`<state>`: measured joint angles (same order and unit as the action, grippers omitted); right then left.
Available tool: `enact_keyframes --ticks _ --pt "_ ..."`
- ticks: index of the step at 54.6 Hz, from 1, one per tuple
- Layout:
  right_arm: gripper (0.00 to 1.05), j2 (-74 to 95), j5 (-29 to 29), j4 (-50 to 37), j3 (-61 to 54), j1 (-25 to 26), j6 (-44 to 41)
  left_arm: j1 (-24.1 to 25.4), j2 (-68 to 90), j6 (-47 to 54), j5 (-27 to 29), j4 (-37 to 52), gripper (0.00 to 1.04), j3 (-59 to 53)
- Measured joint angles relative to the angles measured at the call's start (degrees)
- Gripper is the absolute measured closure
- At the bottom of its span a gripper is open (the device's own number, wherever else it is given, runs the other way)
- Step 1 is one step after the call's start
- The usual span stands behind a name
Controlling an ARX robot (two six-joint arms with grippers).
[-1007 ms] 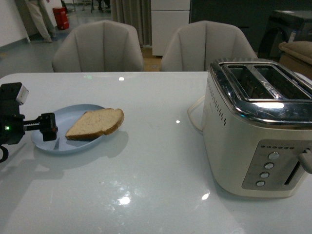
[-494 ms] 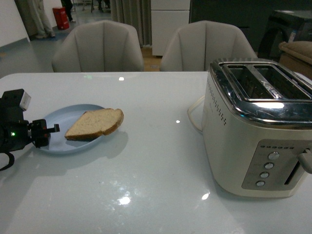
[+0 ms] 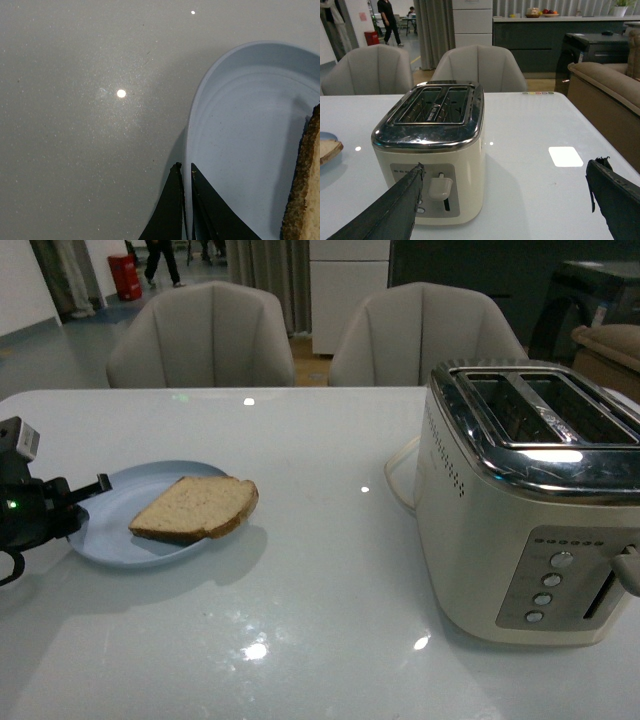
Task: Left arm holds plate, right arm toasts bread
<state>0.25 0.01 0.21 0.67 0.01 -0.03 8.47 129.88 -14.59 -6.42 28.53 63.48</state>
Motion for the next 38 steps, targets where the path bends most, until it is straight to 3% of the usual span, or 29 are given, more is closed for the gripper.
enact_keyframes --ticks 38 --pt "0.06 0.0 0.0 0.0 0.0 0.0 0.0 -2.7 -17.2 -9.7 1.4 -10.6 1.02 -9.7"
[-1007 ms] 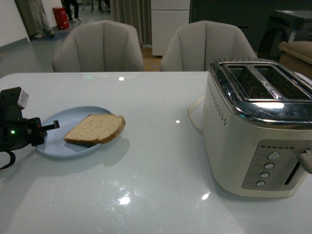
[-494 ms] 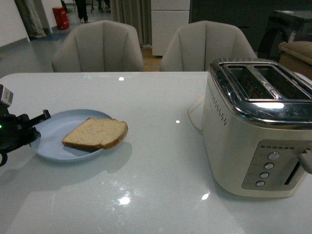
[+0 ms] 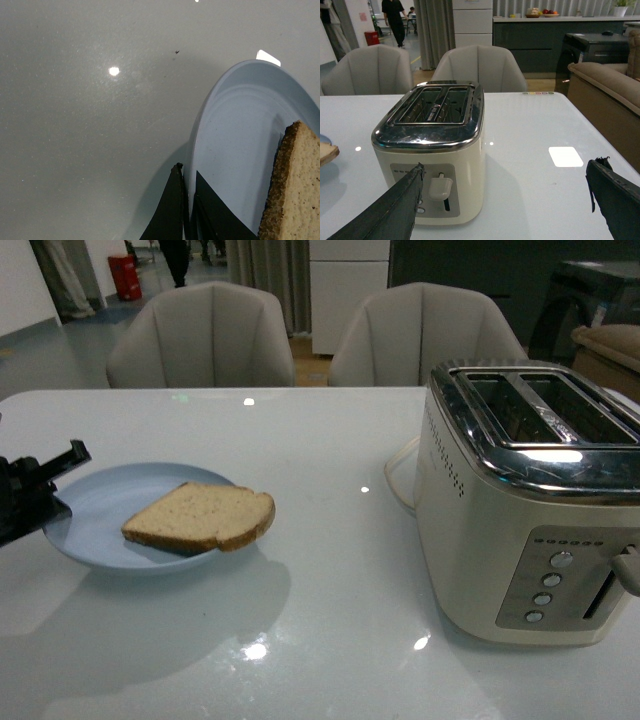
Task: Left arm holds plate, right arm toasts bread
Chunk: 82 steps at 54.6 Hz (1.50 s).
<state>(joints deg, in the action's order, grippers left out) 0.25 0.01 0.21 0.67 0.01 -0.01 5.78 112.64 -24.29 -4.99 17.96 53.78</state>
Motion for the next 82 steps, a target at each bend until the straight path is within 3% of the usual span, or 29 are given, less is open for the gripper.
enact_keyframes --ticks 28,44,82 --pt "0.06 0.0 0.0 0.0 0.0 0.0 0.0 -4.0 -13.8 -8.4 5.5 -8.9 1.02 -2.4" --pt "0.06 0.0 0.0 0.0 0.0 0.0 0.0 -7.1 -22.9 -16.8 6.0 -15.3 1.02 -3.1" --pt "0.06 0.0 0.0 0.0 0.0 0.0 0.0 -13.3 -29.0 -18.8 8.5 -21.9 1.02 1.4"
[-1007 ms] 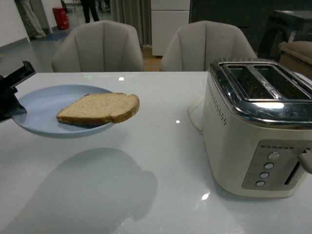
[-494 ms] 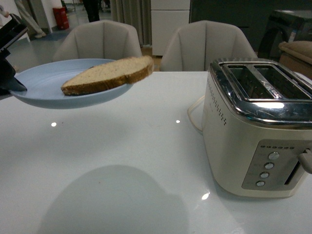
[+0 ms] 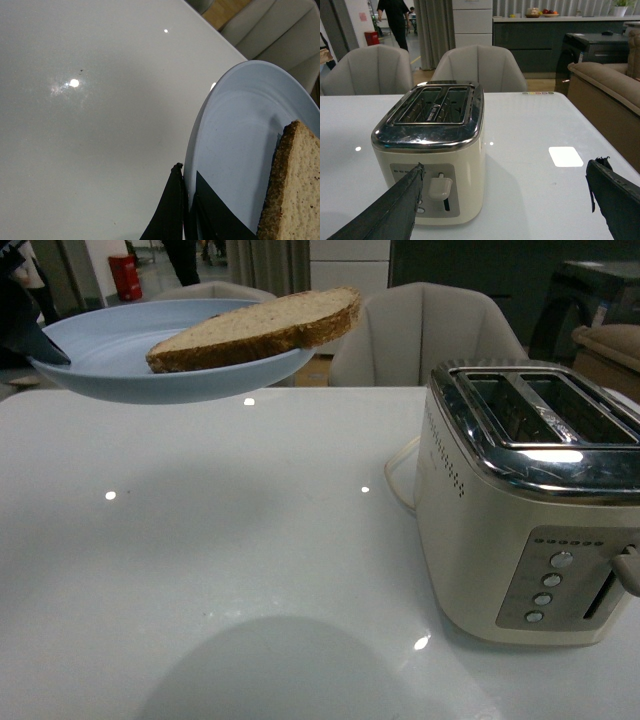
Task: Left arm holds plate, right arm toasts bread
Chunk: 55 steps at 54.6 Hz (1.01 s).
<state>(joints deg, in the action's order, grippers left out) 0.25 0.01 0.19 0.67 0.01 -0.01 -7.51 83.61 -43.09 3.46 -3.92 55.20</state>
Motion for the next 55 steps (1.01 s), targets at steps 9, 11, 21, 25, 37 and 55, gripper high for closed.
enact_keyframes --ticks 9,11,21,25,37,55 --pt "0.06 0.0 0.0 0.0 0.0 0.0 0.0 -1.0 -0.4 0.0 0.2 -0.8 1.02 0.0" --pt "0.06 0.0 0.0 0.0 0.0 0.0 0.0 -1.0 -0.4 0.0 0.2 -0.8 1.02 0.0" --pt "0.06 0.0 0.0 0.0 0.0 0.0 0.0 -0.1 1.2 0.0 -1.5 -0.2 1.02 0.4" --pt "0.06 0.0 0.0 0.0 0.0 0.0 0.0 0.1 1.6 0.0 -2.0 0.2 1.02 0.4" --pt "0.06 0.0 0.0 0.0 0.0 0.0 0.0 0.3 1.9 0.3 -2.6 0.3 1.02 1.4" --pt "0.06 0.0 0.0 0.0 0.0 0.0 0.0 0.1 1.9 1.5 -2.6 0.1 1.02 1.6"
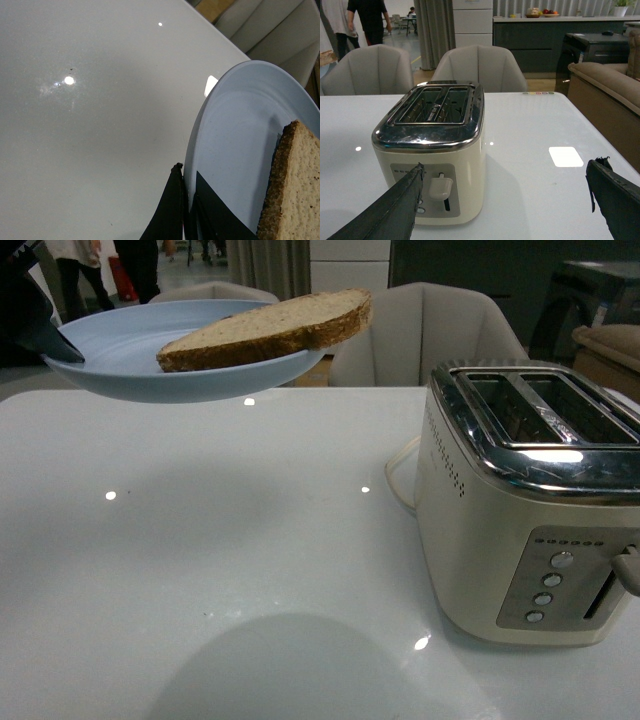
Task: Left arm holds plate, right arm toasts bread
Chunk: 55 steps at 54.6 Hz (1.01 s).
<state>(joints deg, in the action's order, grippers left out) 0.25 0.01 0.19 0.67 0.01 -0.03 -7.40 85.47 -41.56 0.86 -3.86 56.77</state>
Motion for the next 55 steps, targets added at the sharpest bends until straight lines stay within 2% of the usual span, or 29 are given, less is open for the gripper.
enact_keyframes --ticks 44,45,48,49,53,55 --pt "0.06 0.0 0.0 0.0 0.0 0.0 0.0 0.0 0.0 0.0 0.0 0.0 1.02 0.0" --pt "0.06 0.2 -1.2 0.4 0.1 -0.3 -0.2 0.0 0.0 0.0 0.0 0.0 1.02 0.0" --pt "0.06 2.7 -10.7 2.2 1.0 -4.4 -1.3 0.0 0.0 0.0 0.0 0.0 1.02 0.0" --pt "0.06 5.1 -15.6 1.6 1.4 -6.6 -1.7 0.0 0.0 0.0 0.0 0.0 1.02 0.0" --pt "0.06 8.6 -21.0 0.2 2.4 -8.4 -2.9 0.0 0.0 0.0 0.0 0.0 1.02 0.0" --pt "0.06 10.8 -26.1 -1.4 3.6 -7.6 -3.3 0.0 0.0 0.0 0.0 0.0 1.02 0.0"
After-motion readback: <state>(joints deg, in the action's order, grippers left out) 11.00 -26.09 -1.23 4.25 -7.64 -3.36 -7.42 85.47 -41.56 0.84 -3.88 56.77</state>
